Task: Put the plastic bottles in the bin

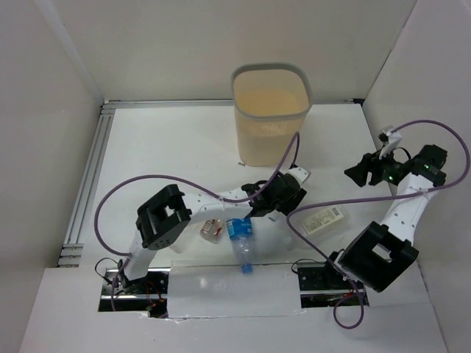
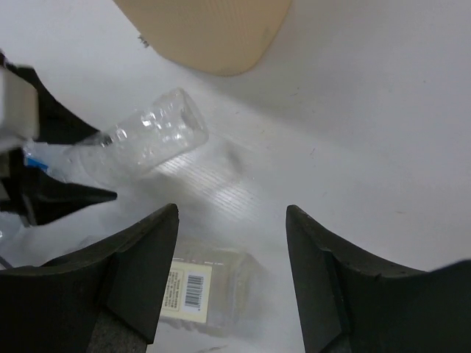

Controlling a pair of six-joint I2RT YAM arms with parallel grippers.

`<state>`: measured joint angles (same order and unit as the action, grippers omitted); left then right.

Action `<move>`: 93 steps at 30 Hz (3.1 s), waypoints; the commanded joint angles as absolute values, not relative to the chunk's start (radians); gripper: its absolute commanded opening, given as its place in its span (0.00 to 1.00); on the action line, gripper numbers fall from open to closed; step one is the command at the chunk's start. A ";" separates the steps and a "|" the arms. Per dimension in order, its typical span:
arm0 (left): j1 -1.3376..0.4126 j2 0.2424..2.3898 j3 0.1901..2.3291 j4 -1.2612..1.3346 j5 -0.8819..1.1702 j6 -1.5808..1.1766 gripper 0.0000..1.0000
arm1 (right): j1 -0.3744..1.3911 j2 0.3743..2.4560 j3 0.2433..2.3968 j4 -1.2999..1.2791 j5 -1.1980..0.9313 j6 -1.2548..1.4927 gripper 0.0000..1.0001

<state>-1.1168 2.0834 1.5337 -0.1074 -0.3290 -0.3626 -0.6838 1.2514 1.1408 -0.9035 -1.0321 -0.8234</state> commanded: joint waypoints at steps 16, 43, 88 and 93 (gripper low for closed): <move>-0.922 1.811 1.873 0.256 -0.189 -0.322 0.53 | -0.761 1.161 1.114 -1.296 -1.256 -1.397 0.49; -0.723 2.116 2.317 0.107 -0.416 -0.272 1.00 | -0.082 1.086 0.879 -1.307 -0.832 -1.911 1.00; -1.210 1.089 0.937 -0.787 -0.716 -1.009 1.00 | 0.557 1.063 0.554 -0.798 -0.416 -1.282 0.66; -1.065 1.111 0.937 -0.772 -0.694 -0.954 1.00 | 0.557 1.063 0.615 -0.819 -0.416 -1.267 0.44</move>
<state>-1.1374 1.1095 0.9142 -0.7654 -0.6697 -0.9707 0.5476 1.0794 0.5610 -0.8497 -0.4217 -1.2861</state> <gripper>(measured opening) 1.001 0.511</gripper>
